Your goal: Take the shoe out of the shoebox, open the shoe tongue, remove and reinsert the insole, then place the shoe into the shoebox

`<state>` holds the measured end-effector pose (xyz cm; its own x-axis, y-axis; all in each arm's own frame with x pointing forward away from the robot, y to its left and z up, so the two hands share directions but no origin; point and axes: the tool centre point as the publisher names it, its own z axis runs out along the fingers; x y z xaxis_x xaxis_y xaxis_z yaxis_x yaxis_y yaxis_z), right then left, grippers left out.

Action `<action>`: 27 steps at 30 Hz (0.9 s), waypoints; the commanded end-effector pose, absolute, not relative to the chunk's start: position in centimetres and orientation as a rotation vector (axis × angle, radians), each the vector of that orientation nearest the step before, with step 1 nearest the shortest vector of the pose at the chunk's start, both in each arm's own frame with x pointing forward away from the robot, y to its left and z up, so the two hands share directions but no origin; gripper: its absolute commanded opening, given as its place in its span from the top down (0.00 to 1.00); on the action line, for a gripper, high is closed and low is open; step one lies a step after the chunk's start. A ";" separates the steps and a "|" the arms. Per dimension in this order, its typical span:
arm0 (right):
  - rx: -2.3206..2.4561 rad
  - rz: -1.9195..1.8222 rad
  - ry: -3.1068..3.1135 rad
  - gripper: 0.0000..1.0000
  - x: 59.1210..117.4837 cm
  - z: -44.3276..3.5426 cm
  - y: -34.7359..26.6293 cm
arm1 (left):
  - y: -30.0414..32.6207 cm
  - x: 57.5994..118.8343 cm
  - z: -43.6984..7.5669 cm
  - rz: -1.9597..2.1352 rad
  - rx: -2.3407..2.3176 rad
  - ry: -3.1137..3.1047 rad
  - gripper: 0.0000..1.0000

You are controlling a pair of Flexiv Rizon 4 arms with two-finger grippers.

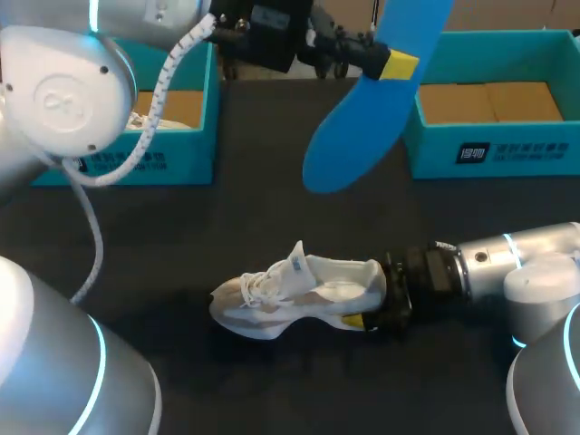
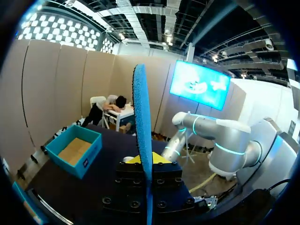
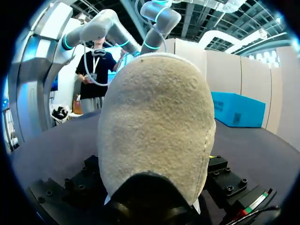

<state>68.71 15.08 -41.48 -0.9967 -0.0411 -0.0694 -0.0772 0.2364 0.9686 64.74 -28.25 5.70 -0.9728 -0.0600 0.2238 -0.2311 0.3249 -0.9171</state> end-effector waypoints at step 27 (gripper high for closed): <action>-0.115 1.914 2.450 1.00 68.7 -41.4 15.2 | -19.4 59.4 10.2 1.839 0.121 -2.216 1.00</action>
